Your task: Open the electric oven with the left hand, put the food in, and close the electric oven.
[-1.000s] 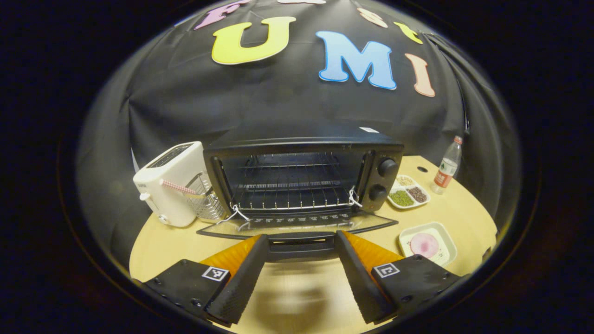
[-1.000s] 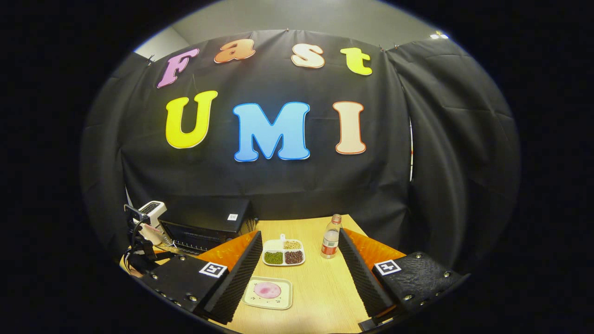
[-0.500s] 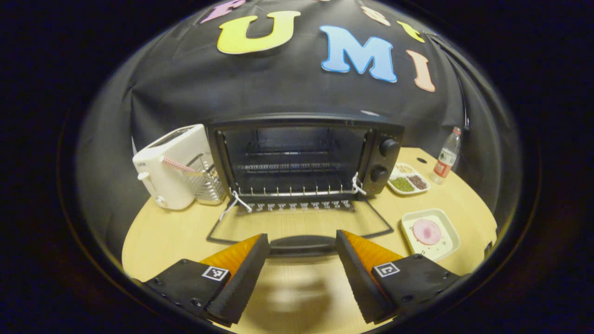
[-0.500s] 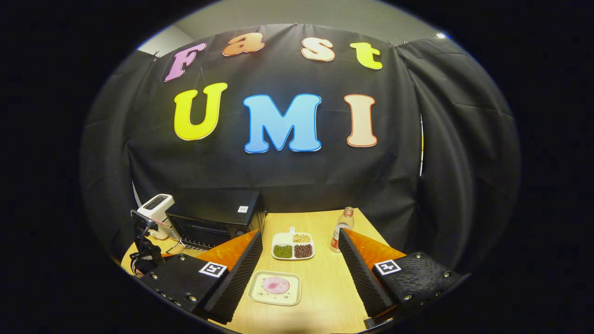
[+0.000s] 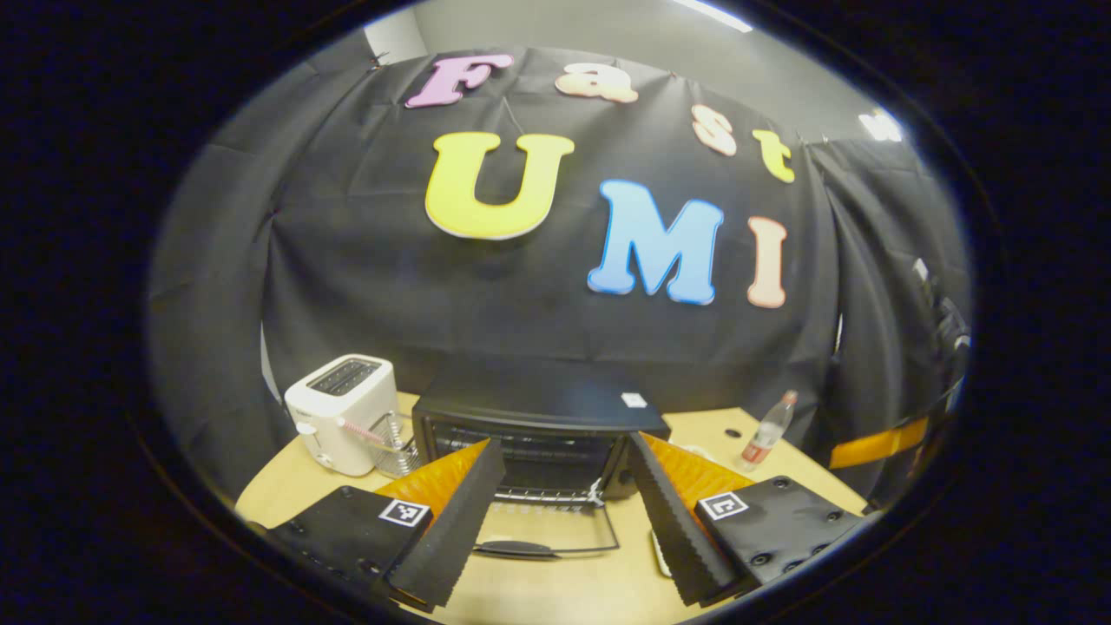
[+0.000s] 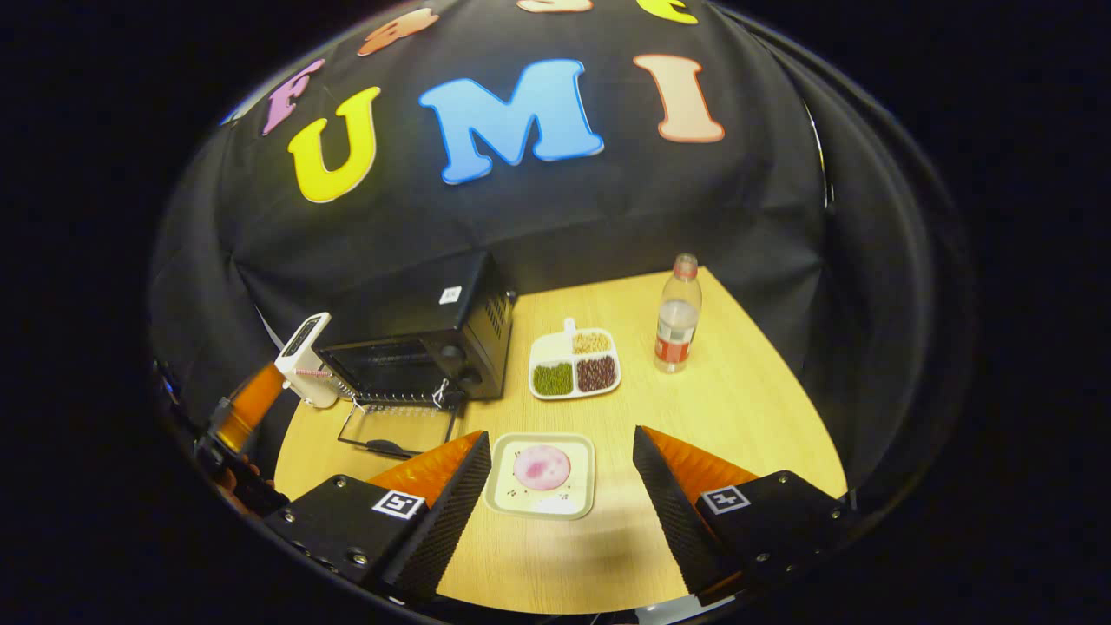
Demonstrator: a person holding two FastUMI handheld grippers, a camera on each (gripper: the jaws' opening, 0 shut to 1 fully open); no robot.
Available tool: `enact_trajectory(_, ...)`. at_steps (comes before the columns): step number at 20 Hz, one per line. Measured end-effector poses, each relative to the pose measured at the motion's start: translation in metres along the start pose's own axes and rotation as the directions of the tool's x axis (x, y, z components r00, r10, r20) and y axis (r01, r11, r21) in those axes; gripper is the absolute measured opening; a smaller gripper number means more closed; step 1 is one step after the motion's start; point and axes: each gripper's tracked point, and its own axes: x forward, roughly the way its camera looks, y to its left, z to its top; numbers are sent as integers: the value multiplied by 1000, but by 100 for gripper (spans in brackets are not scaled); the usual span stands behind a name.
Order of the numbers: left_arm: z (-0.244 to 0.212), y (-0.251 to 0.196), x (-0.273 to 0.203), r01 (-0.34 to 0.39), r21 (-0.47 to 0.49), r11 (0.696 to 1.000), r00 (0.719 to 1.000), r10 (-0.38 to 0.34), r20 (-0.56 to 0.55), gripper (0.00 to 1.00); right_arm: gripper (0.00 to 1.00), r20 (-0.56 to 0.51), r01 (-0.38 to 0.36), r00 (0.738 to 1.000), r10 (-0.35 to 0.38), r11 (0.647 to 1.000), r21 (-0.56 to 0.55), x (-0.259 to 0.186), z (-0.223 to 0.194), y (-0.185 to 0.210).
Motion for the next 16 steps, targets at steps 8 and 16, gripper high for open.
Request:
enact_trajectory(8,80,8,-55,-37,26,999,989,33,141,97,100,-244,35,970,-8,994,107,60,-52,-33)
enact_trajectory(16,69,24,-80,-83,55,995,991,77,110,93,100,-461,136,881,-102,990,42,117,-98,-58)
